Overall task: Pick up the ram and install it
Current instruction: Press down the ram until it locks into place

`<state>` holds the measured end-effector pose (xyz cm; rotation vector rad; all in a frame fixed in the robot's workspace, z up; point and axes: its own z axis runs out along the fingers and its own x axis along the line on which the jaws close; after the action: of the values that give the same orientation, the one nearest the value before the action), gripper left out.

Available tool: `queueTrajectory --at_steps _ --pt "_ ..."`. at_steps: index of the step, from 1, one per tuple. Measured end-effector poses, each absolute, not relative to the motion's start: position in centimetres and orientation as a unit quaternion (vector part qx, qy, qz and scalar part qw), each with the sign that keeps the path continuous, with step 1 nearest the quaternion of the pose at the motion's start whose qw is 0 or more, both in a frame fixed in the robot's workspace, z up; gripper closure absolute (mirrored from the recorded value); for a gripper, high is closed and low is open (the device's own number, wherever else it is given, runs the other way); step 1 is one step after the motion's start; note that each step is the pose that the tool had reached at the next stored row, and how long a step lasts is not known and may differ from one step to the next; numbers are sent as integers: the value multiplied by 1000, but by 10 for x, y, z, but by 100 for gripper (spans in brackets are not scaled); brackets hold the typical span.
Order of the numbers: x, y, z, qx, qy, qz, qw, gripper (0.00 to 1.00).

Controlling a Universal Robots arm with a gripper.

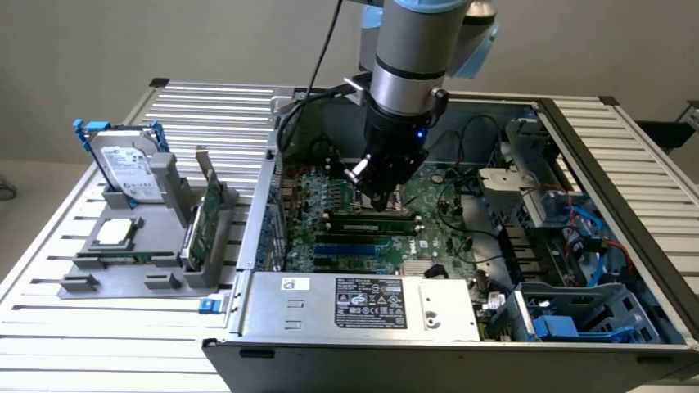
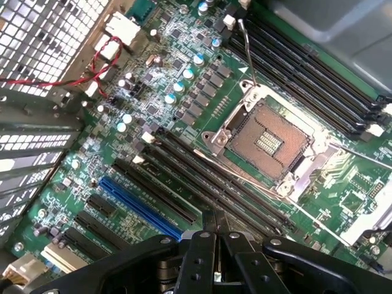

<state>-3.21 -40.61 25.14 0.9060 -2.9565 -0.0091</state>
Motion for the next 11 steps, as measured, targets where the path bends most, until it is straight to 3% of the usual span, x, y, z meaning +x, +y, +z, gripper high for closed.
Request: queueTrajectory --at_steps 11 --pt "-32 -406 251 228 -974 -2 19 89"
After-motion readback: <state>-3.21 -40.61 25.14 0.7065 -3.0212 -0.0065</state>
